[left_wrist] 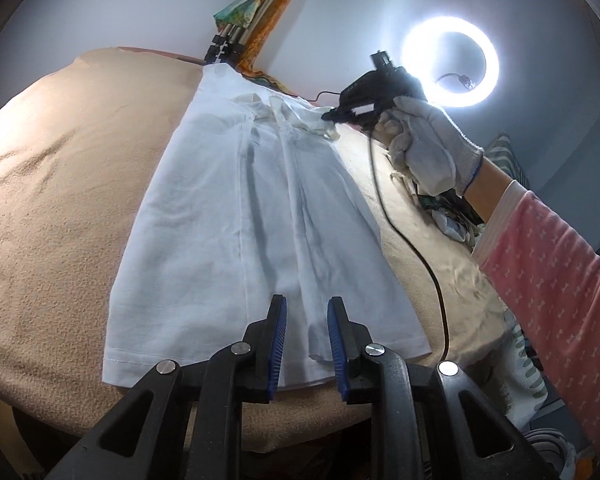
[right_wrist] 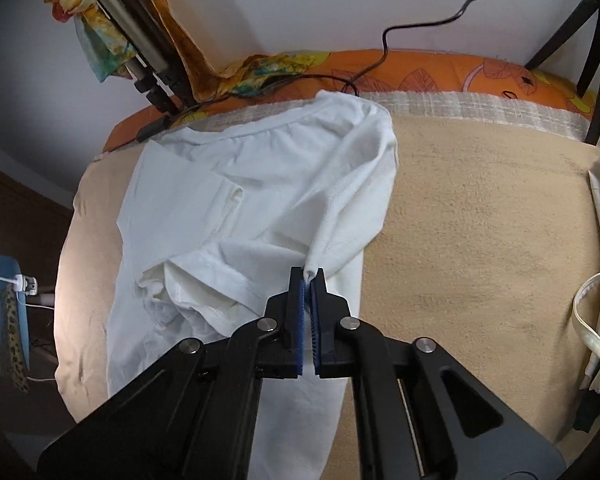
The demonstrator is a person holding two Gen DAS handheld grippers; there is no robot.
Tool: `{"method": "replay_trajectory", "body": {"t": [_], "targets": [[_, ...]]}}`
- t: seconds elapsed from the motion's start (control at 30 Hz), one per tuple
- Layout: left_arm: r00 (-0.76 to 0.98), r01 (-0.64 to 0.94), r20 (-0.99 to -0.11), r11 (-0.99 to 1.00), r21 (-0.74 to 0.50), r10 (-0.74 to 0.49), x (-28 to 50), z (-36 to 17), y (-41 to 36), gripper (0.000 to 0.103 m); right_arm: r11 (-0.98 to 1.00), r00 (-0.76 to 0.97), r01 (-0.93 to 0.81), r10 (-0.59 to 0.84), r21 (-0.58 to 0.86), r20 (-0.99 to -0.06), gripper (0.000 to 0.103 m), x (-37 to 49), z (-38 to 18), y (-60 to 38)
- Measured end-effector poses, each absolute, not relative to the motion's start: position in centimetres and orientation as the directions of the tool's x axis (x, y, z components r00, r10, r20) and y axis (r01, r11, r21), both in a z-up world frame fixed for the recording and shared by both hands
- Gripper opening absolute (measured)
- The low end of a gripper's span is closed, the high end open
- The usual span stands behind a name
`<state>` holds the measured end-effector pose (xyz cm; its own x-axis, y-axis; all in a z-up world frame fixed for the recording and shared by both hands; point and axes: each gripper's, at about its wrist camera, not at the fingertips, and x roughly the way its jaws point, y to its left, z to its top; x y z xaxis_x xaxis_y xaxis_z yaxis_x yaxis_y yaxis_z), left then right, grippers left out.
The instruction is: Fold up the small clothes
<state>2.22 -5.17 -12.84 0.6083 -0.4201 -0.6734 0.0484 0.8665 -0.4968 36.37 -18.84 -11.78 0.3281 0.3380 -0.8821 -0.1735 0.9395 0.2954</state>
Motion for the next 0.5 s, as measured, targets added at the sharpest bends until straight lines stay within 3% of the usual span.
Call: {"method": "replay_trajectory", "body": {"t": [0.23, 0.5], "targets": [[0.619, 0.014, -0.665, 0.853, -0.522, -0.418, 2.0, -12.9, -3.6, 0.020, 0.911, 0.380, -0.219, 0.410, 0.350, -0.829, 0.004, 38.7, -7.0, -15.1], [0.636, -0.021, -0.664, 0.852, -0.523, -0.392, 2.0, -13.0, -1.9, 0.020, 0.930, 0.332, -0.187, 0.363, 0.316, -0.871, 0.004, 42.8, -12.0, -9.9]]}}
